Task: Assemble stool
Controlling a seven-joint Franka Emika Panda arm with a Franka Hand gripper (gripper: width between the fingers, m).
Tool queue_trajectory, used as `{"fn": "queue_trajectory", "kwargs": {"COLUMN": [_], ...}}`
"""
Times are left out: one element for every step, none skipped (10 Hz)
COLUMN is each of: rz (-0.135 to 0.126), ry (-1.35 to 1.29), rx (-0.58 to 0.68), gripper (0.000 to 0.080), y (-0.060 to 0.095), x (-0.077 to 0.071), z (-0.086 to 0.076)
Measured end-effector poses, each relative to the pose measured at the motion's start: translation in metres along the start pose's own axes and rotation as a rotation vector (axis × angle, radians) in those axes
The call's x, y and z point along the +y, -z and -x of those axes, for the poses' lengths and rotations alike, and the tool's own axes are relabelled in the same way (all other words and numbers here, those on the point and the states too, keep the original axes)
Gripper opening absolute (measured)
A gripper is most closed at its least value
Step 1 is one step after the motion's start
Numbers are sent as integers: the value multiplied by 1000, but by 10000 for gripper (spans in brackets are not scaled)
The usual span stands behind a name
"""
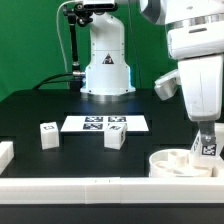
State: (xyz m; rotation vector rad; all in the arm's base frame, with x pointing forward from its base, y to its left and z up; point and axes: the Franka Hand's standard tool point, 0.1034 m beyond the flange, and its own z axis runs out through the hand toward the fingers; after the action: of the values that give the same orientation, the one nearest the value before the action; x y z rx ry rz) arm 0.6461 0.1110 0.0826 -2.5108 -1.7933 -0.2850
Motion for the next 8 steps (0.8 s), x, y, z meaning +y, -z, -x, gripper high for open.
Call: {"fn": "queue_trajectory", "kwargs": {"rz": [-2,-2,-2,-2,-2,-2,-2,-3], "ry": [-4,-5,-5,-5,-15,-42,-43,-113], "rx": [-1,-1,-1,-1,-1,-1,-1,0], "gripper": [635,469,338,338,338,338,338,338], "y": [-1,-1,-1,-1,-1,-1,-1,-1], "x": [0,0,0,0,0,0,0,0], "z": [2,2,2,2,2,3,3,3]}}
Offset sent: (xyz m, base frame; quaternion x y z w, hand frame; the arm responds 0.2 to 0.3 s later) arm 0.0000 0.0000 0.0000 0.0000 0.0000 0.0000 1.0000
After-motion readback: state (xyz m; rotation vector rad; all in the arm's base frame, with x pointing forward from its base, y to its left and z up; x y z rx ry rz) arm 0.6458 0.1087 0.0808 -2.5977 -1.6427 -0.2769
